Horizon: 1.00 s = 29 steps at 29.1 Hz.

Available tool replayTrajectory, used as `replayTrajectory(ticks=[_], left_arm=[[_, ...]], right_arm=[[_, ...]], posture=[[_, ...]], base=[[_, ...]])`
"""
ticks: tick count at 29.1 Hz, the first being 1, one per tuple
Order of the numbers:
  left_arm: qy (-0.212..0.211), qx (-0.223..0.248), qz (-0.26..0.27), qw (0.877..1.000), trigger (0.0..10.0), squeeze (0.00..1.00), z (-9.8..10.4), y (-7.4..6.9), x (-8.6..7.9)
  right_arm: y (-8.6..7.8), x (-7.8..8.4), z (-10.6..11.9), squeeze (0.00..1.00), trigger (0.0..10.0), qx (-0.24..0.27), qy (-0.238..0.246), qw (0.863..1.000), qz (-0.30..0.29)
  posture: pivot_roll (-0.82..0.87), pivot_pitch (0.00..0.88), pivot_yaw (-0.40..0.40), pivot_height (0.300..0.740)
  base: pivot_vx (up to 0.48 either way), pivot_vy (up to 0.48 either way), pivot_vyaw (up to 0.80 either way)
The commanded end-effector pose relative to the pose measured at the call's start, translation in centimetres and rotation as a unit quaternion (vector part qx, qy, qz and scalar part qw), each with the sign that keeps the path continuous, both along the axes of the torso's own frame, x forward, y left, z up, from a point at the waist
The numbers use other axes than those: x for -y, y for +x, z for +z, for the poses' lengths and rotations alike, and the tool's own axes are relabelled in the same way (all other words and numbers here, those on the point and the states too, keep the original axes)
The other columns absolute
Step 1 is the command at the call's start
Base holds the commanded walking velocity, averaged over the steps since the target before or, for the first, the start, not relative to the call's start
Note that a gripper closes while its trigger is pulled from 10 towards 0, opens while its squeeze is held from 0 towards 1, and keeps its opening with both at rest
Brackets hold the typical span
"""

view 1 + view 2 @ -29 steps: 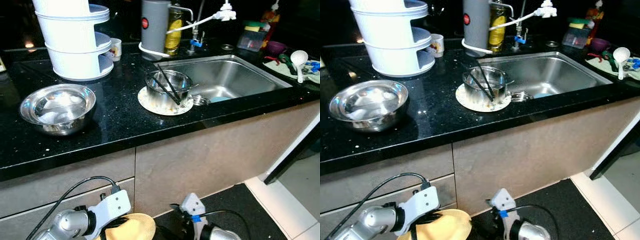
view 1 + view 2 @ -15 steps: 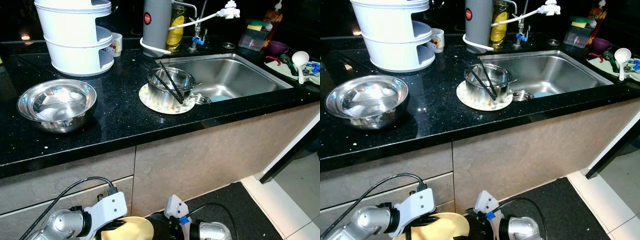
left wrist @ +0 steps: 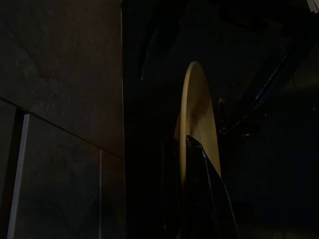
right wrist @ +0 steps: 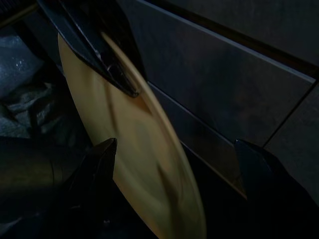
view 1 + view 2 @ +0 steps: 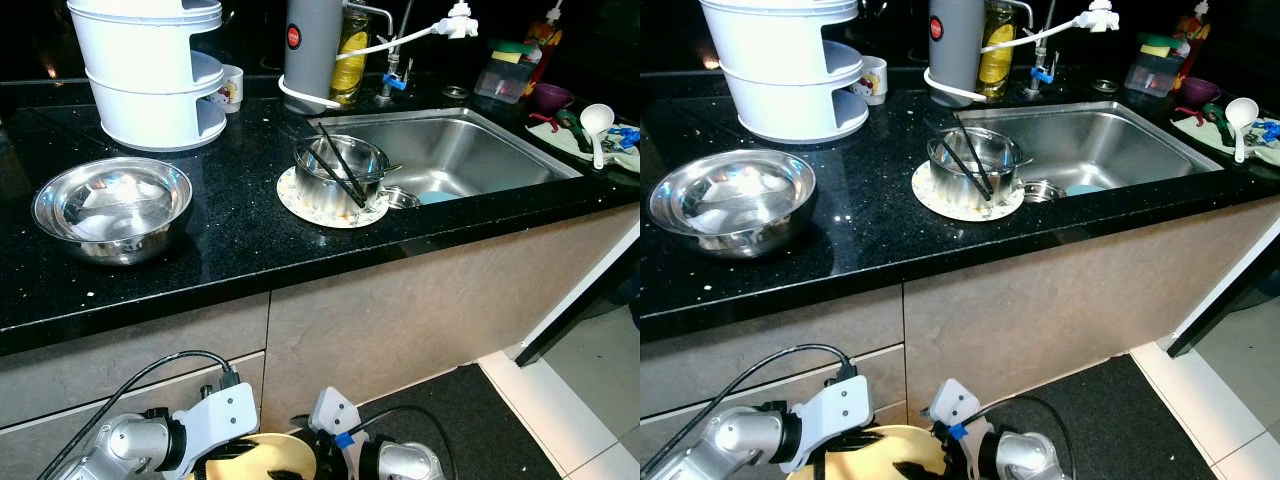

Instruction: Kitchen organization

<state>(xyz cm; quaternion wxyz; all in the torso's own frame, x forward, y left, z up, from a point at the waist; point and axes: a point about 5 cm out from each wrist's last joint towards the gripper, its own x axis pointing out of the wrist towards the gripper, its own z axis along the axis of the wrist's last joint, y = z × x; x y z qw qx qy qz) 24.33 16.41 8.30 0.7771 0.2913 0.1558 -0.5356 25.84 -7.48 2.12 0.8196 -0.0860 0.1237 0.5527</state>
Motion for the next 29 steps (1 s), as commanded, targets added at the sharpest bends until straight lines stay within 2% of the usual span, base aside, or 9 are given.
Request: replayTrajectory(ticks=[1, 7, 8, 9, 10, 11, 14, 21, 29], left_arm=[[0.016, -0.005, -0.009, 1.000, 0.0, 0.00, -0.3, -0.3, -0.3], [-0.003, 0.001, -0.016, 1.000, 0.0, 0.00, 0.1, -0.2, 0.0], [-0.013, 0.004, -0.026, 1.000, 0.0, 0.00, 0.3, -0.1, 0.4], [-0.013, 0.004, -0.026, 1.000, 0.0, 0.00, 0.3, -0.1, 0.4], [-0.021, 0.007, -0.029, 0.999, 0.0, 0.00, 0.5, 0.1, 0.6], [-0.028, 0.008, -0.030, 0.999, 0.0, 0.00, 0.7, 0.2, 0.8], [-0.029, 0.011, -0.032, 0.999, 0.0, 0.00, 0.8, 0.5, 0.9], [-0.018, 0.016, -0.025, 0.999, 0.0, 0.00, 0.8, 1.4, 0.5], [-0.025, 0.022, -0.025, 0.999, 0.0, 0.00, 0.9, 1.7, 0.4]], right_arm=[[-0.1, 0.2, -0.1, 0.00, 10.0, -0.006, 0.005, 1.000, -0.003], [-0.2, 0.2, -0.3, 0.00, 10.0, -0.019, 0.003, 1.000, 0.007], [-0.3, 0.0, -0.4, 0.00, 7.0, -0.036, 0.010, 0.999, 0.021], [-0.3, 0.0, -0.4, 0.00, 7.0, -0.036, 0.010, 0.999, 0.021], [-0.4, -0.1, -0.4, 0.00, 1.5, -0.048, 0.019, 0.998, 0.036], [-0.6, -0.2, -0.4, 0.00, 0.0, -0.059, 0.027, 0.997, 0.047], [-0.9, -0.3, -0.4, 0.00, 0.0, -0.073, 0.035, 0.995, 0.065], [-0.7, 0.0, -0.3, 0.00, 0.0, -0.094, 0.054, 0.992, 0.058], [-0.8, 0.3, 0.0, 0.00, 0.0, -0.111, 0.077, 0.989, 0.062]], posture=[[-0.04, 0.134, -0.124, 0.740], [-0.03, 0.140, -0.120, 0.740], [-0.03, 0.140, -0.120, 0.740], [-0.03, 0.140, -0.120, 0.740], [-0.03, 0.147, -0.120, 0.740], [-0.02, 0.154, -0.120, 0.740], [-0.02, 0.151, -0.118, 0.740], [-0.03, 0.152, -0.112, 0.740], [-0.04, 0.152, -0.100, 0.740]], base=[[0.000, 0.000, 0.00], [0.000, 0.000, 0.00], [0.000, 0.000, 0.00], [0.000, 0.000, 0.00], [0.000, 0.000, 0.00], [0.000, 0.000, 0.00], [0.000, 0.000, 0.00], [0.000, 0.000, 0.00], [0.000, 0.000, 0.00]])
